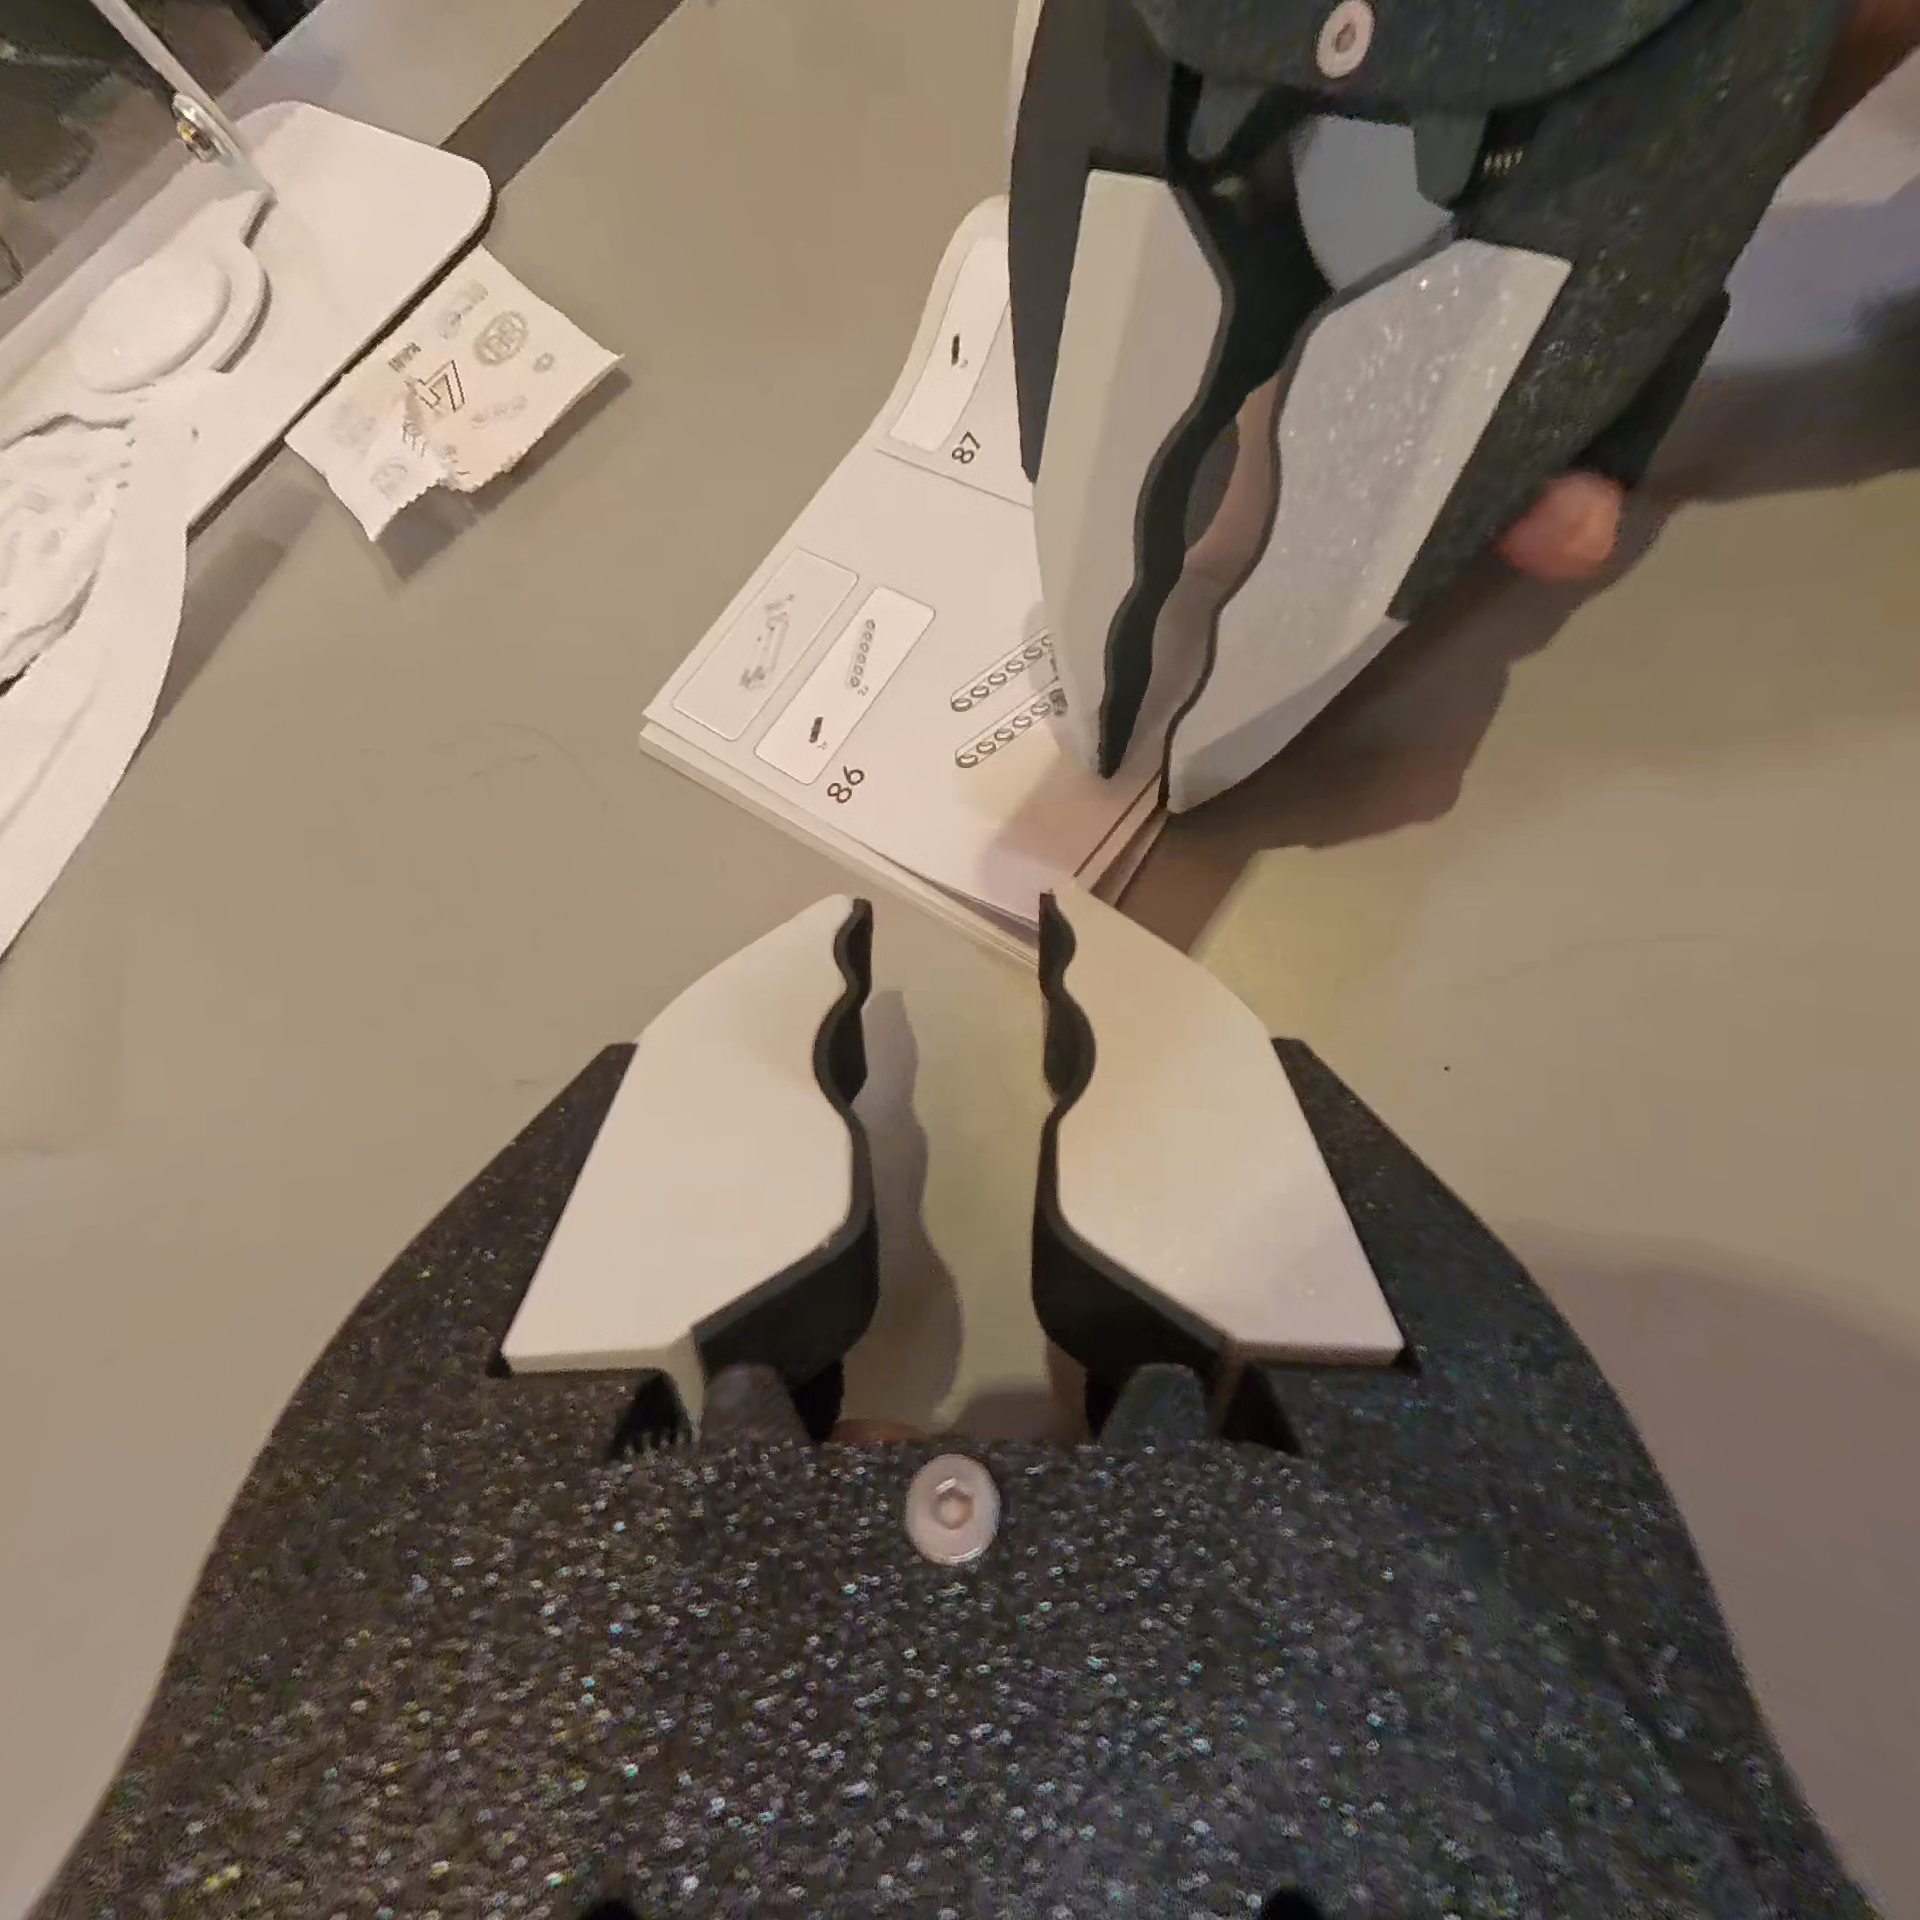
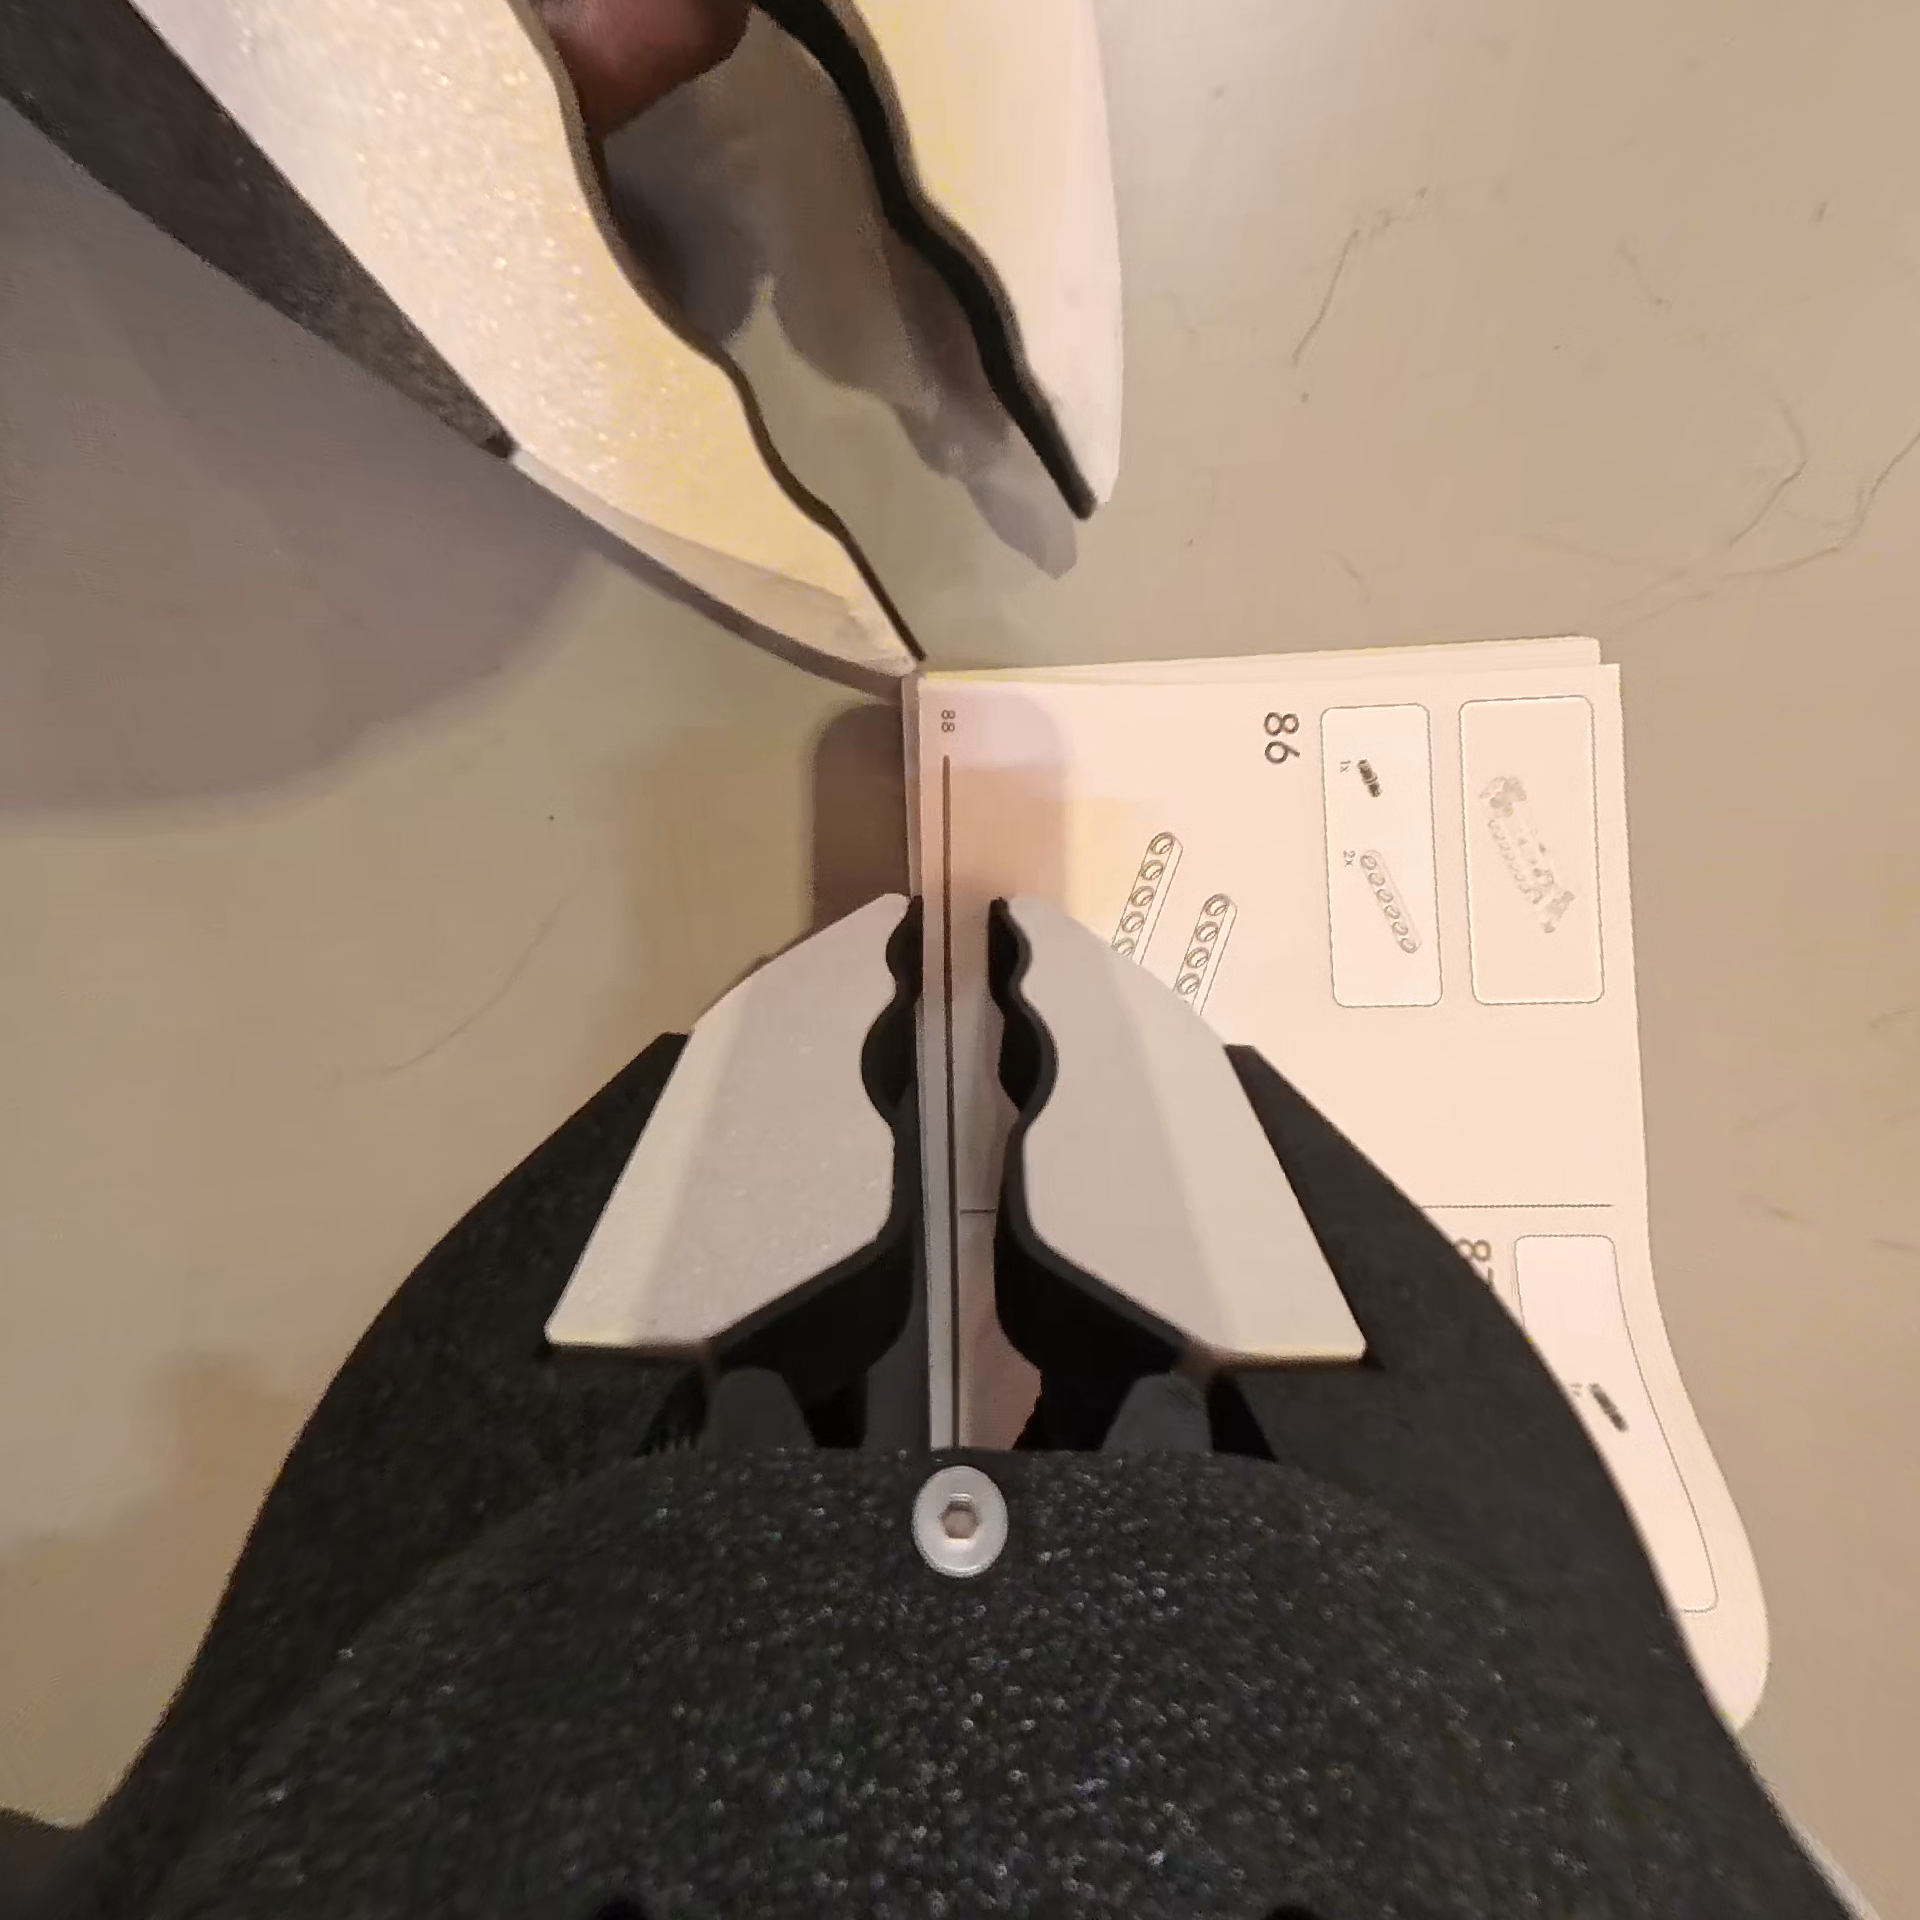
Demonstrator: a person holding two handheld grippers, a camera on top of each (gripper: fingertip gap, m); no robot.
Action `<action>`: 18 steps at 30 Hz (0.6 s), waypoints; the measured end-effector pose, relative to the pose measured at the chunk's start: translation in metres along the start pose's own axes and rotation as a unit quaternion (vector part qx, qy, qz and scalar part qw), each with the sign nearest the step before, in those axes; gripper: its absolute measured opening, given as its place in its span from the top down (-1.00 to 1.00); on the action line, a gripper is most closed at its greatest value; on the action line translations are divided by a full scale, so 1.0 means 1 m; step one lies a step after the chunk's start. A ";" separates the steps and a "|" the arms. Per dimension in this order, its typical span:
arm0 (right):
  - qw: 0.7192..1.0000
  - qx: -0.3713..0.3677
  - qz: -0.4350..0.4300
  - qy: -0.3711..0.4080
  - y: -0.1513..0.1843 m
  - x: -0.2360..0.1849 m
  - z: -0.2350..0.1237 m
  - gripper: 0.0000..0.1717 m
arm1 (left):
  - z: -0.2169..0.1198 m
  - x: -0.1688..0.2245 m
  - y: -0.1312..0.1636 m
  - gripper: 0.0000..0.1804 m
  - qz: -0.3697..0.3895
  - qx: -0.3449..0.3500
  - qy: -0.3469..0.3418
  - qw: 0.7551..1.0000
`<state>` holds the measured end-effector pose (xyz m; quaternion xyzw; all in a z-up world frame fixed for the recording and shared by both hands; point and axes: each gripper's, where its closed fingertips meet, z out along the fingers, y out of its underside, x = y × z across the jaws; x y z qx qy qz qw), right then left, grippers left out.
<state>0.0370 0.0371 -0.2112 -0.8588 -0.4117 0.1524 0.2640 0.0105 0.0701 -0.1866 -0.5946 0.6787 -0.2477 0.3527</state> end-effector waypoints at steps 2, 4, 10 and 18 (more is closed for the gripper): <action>1.000 0.002 0.003 0.000 0.000 0.000 -0.001 0.89 | 0.001 0.004 0.001 0.64 0.003 -0.003 0.010 1.000; 1.000 0.004 0.007 0.003 0.000 0.000 -0.002 0.92 | 0.003 0.006 0.003 0.64 0.001 -0.008 0.016 1.000; 1.000 0.013 0.016 0.003 -0.001 -0.001 -0.004 0.93 | 0.004 0.008 0.002 0.64 -0.017 -0.003 0.027 0.999; 1.000 0.016 0.021 0.007 -0.001 0.001 -0.005 0.95 | 0.007 0.006 0.004 0.66 -0.013 -0.008 0.017 1.000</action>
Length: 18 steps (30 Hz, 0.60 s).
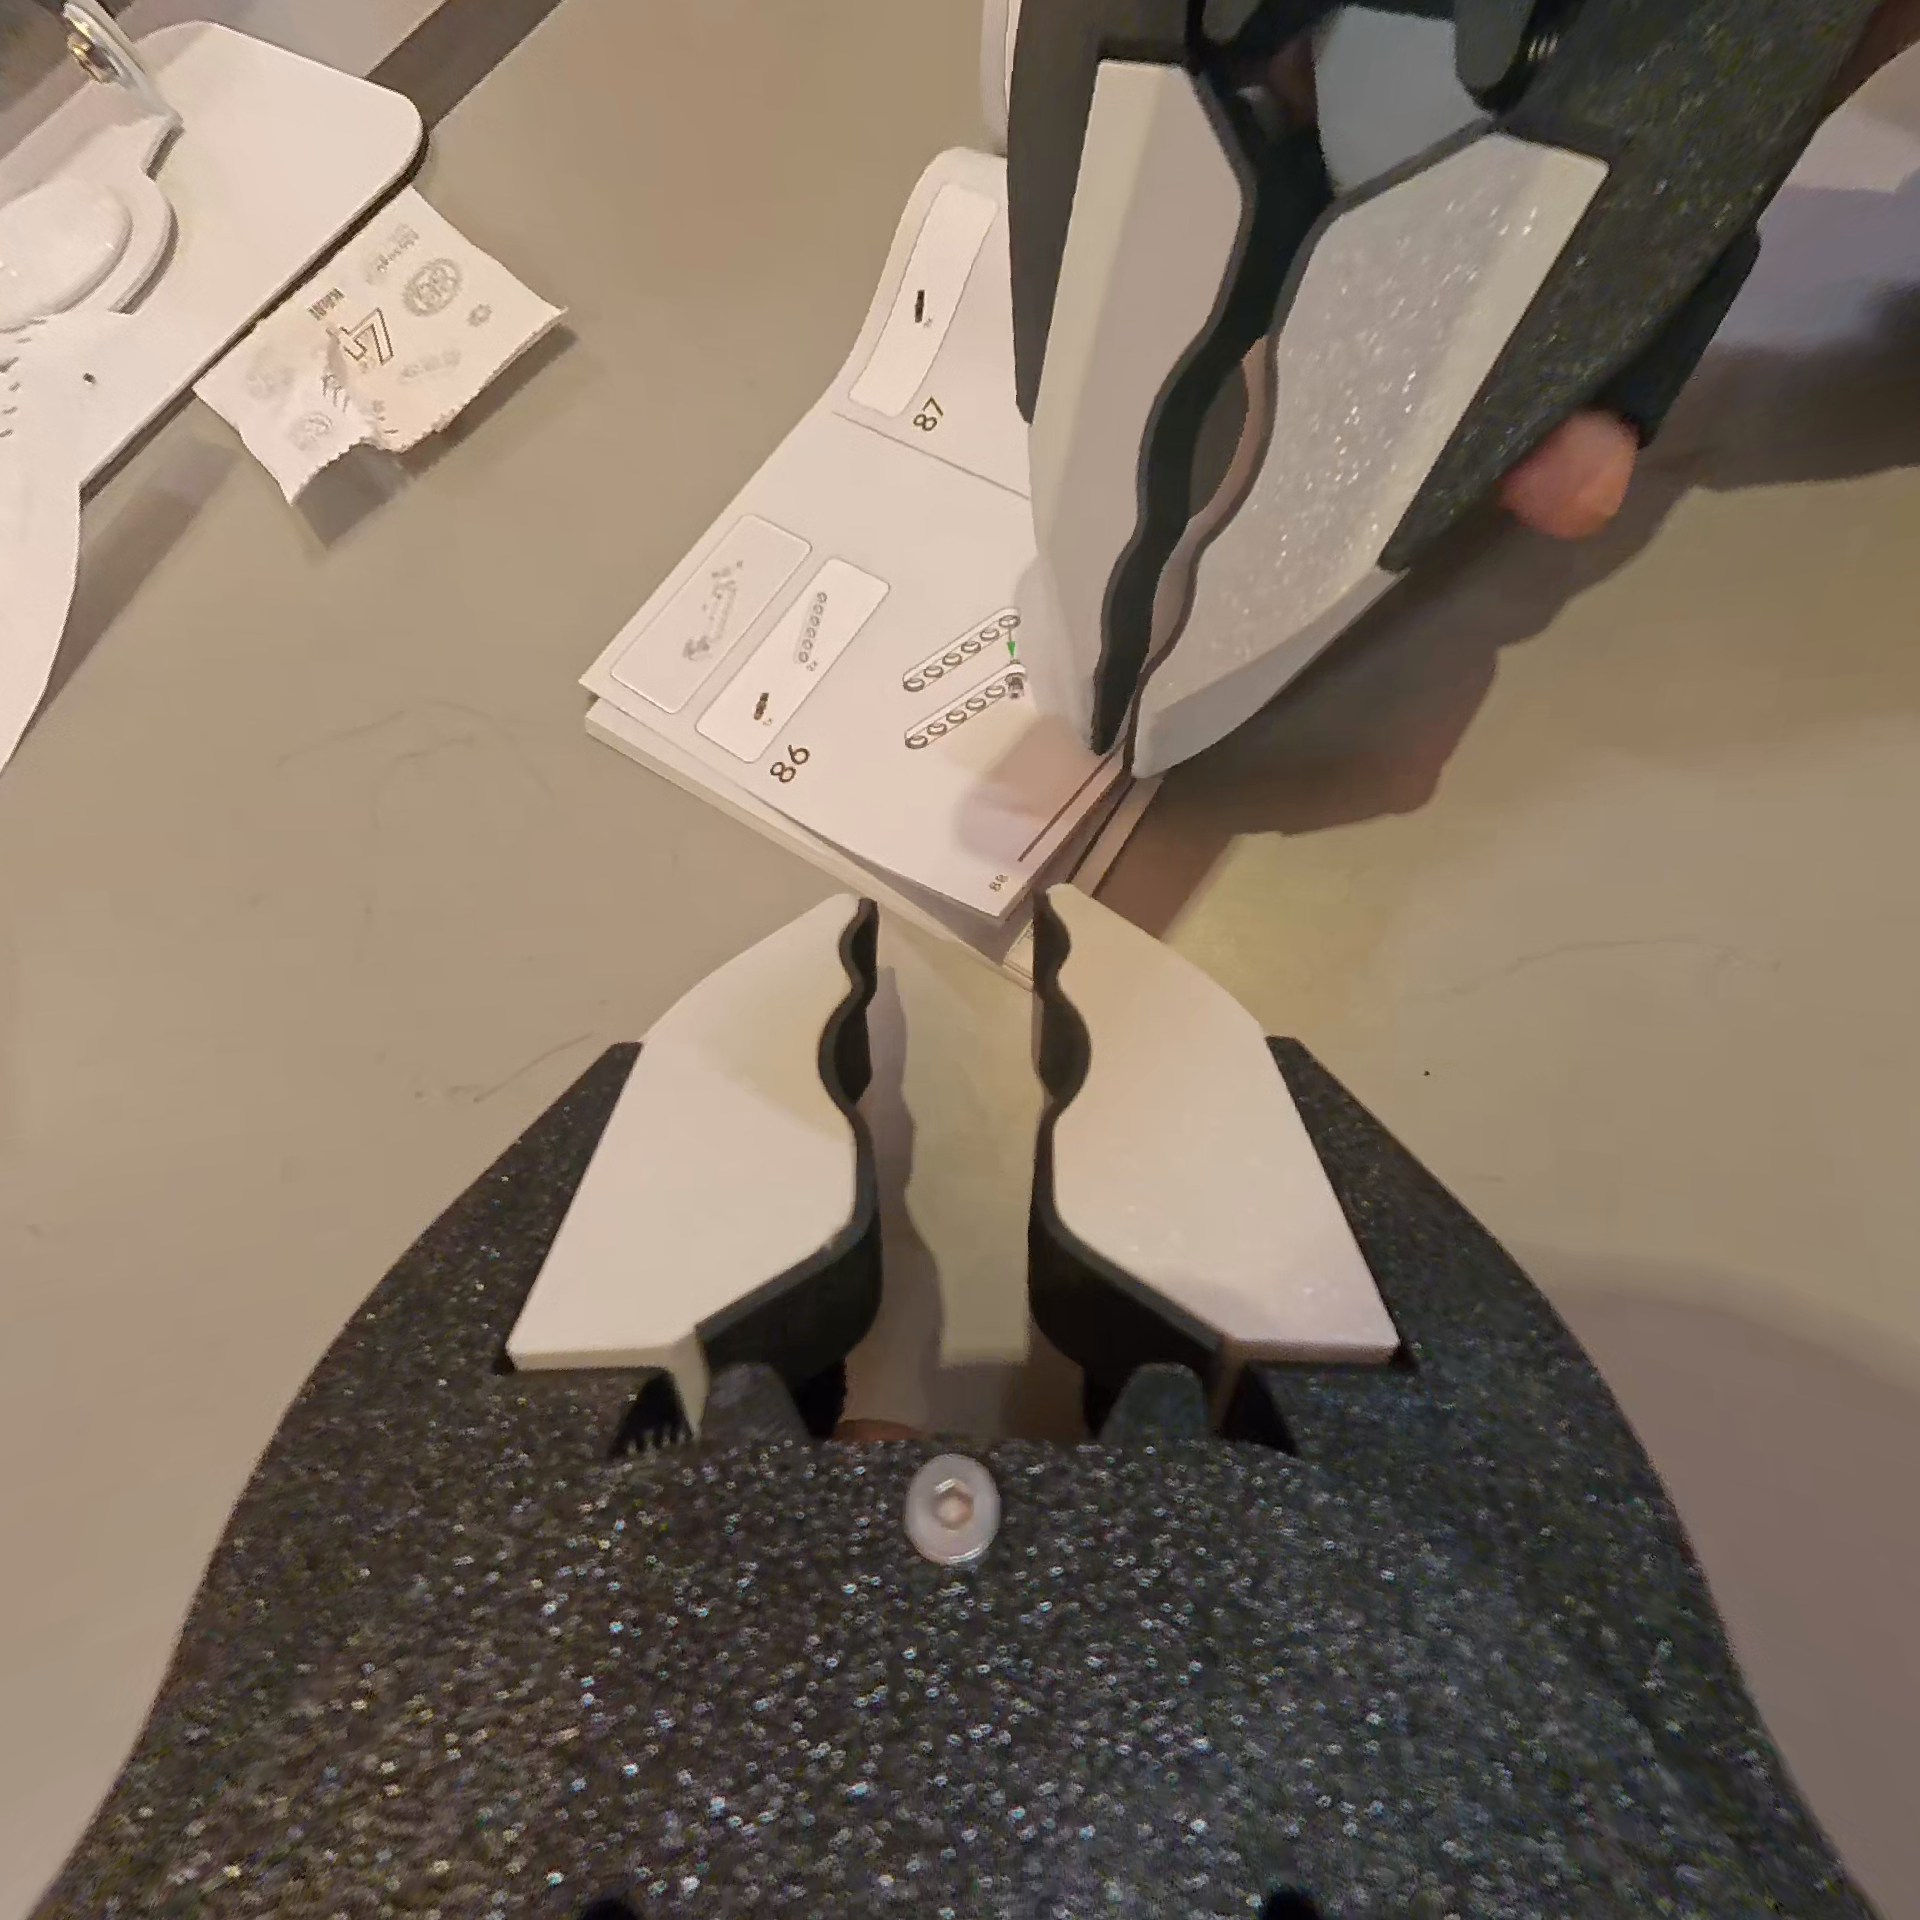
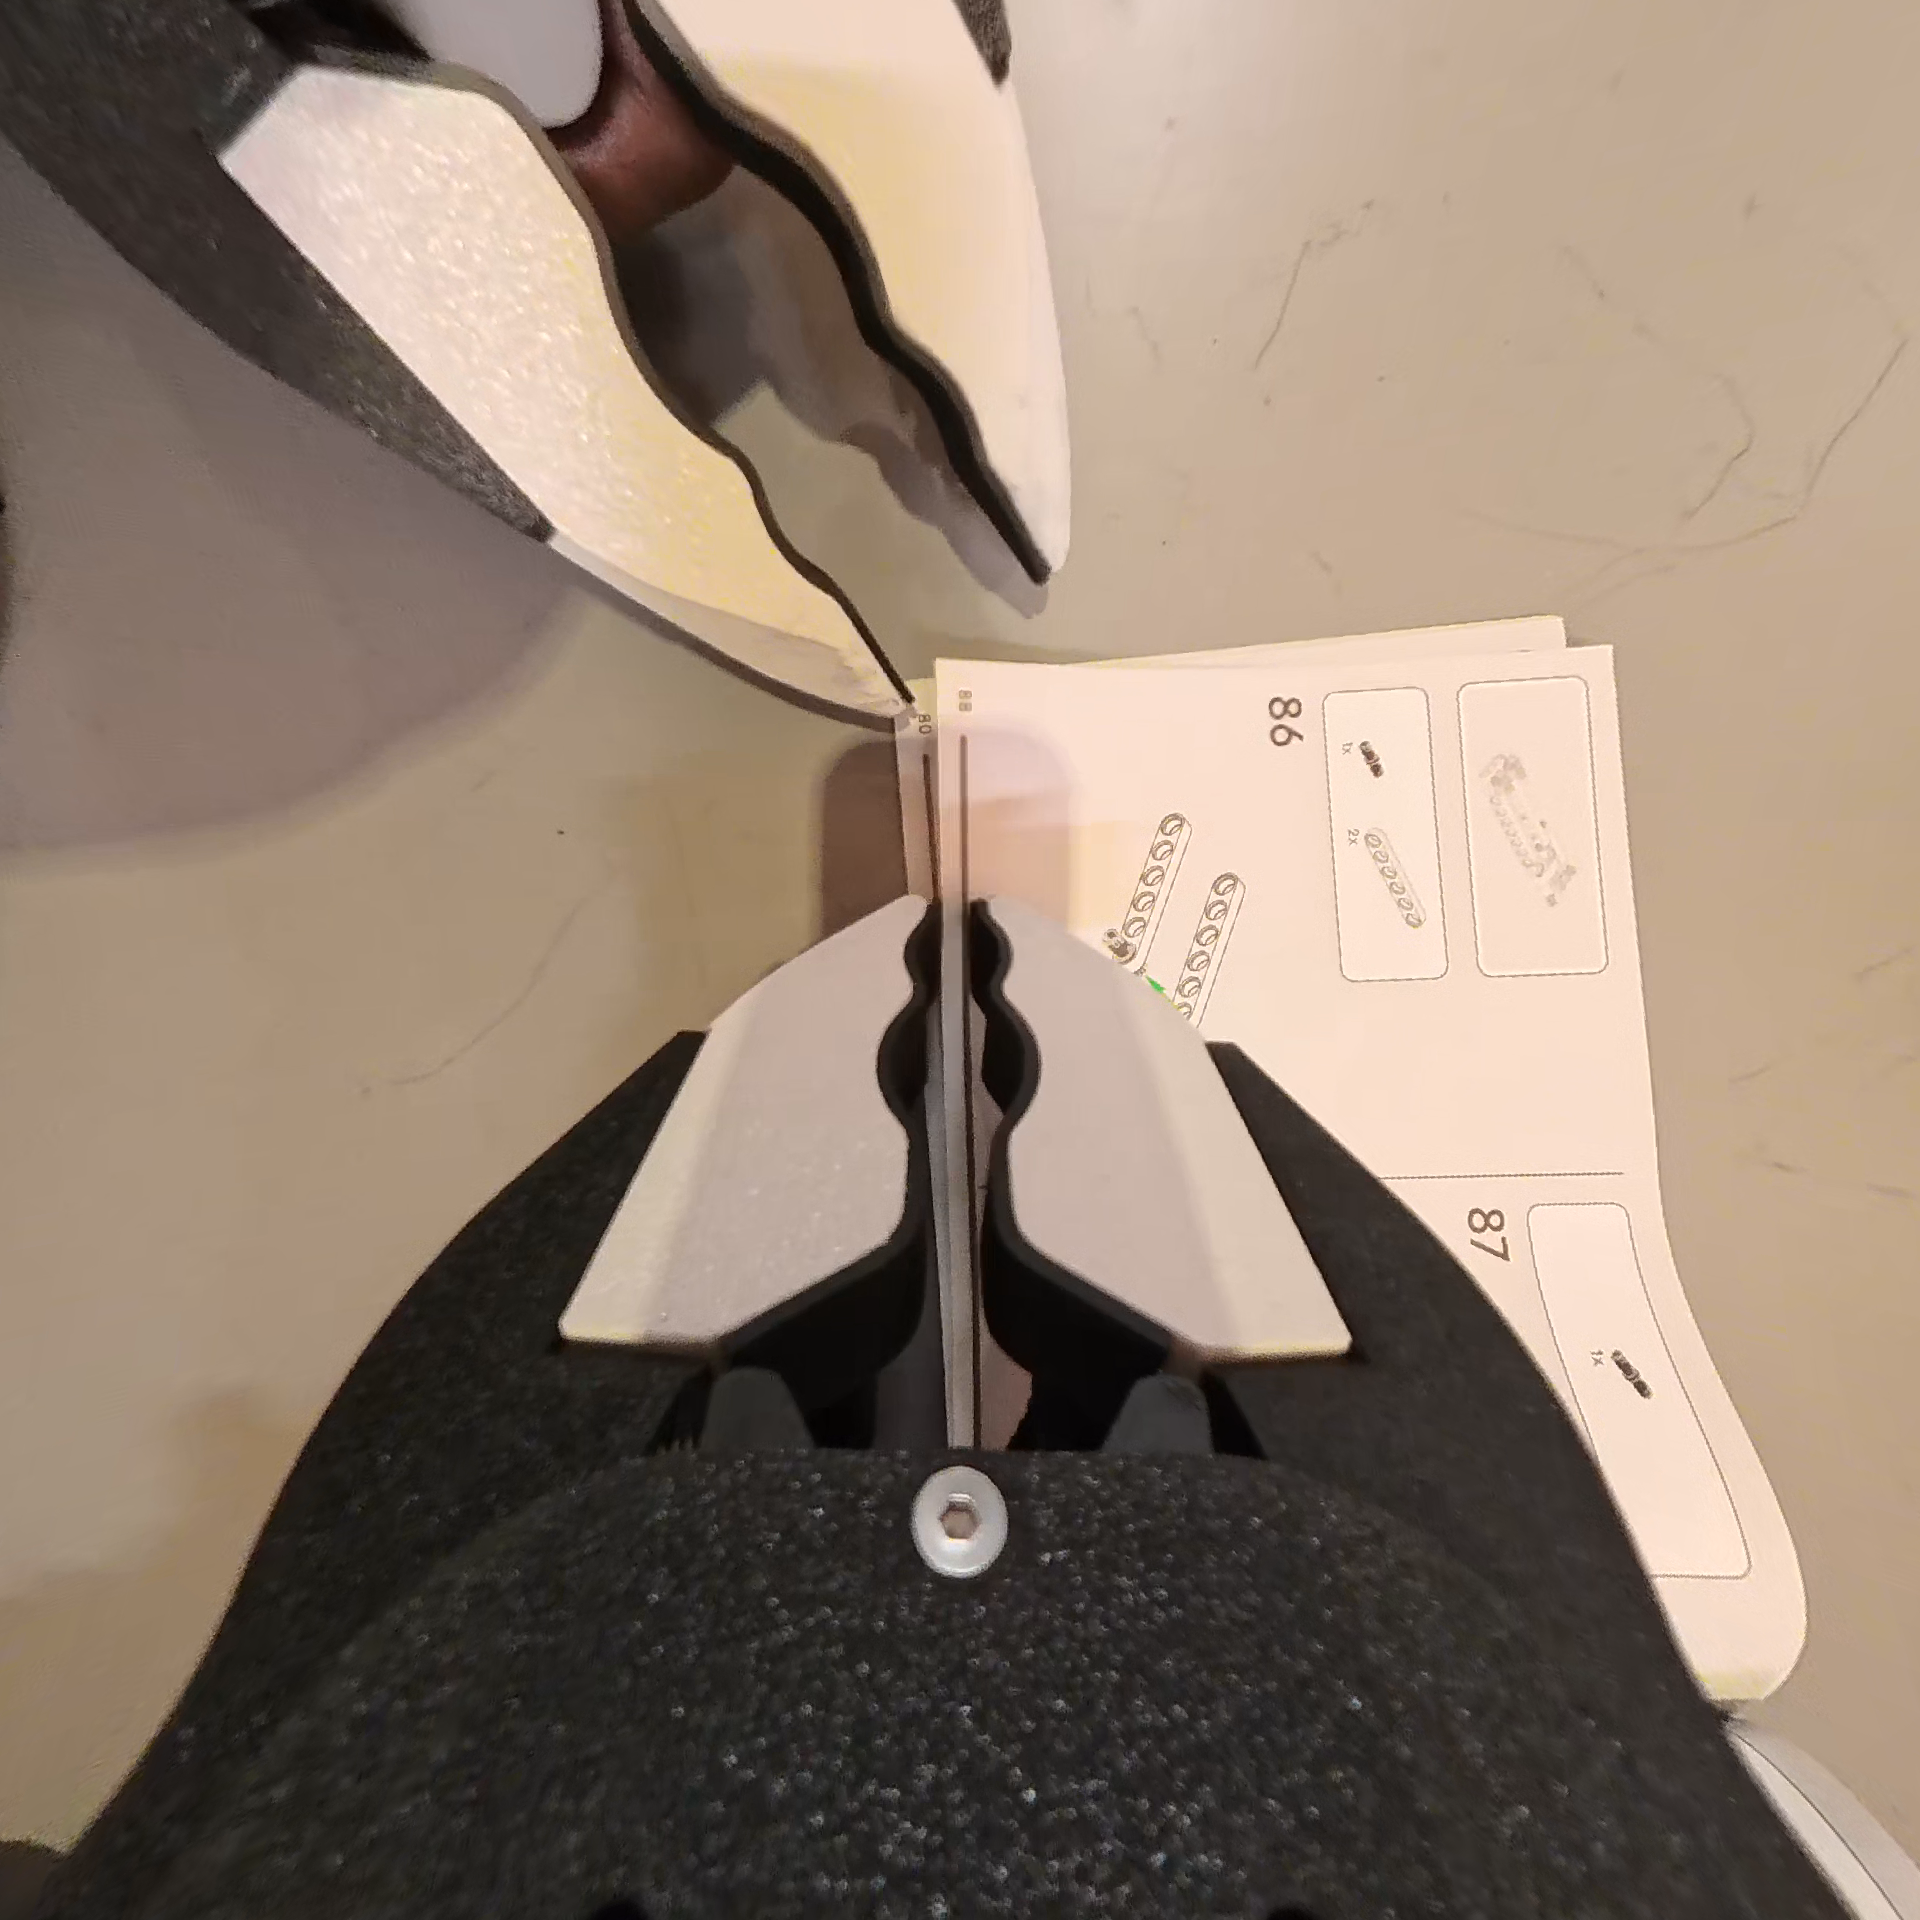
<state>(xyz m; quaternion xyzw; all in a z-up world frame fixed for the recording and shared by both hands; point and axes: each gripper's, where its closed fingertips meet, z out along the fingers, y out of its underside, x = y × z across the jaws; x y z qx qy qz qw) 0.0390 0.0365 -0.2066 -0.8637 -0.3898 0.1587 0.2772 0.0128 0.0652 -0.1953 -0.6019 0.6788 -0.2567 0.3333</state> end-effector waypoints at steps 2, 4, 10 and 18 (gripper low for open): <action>1.000 0.003 0.001 0.000 -0.001 0.000 -0.001 0.95 | 0.001 0.000 0.001 0.67 0.000 -0.001 -0.001 1.000; 1.000 0.005 0.002 -0.002 -0.001 -0.001 -0.001 0.95 | 0.002 0.000 0.001 0.67 -0.002 -0.001 -0.001 1.000; 1.000 0.010 0.007 -0.004 -0.001 -0.001 -0.003 0.96 | 0.003 -0.002 0.000 0.70 -0.004 0.002 -0.006 1.000; 1.000 0.013 0.007 -0.002 -0.002 -0.001 -0.004 0.93 | 0.006 -0.002 0.001 0.72 0.005 0.000 -0.013 1.000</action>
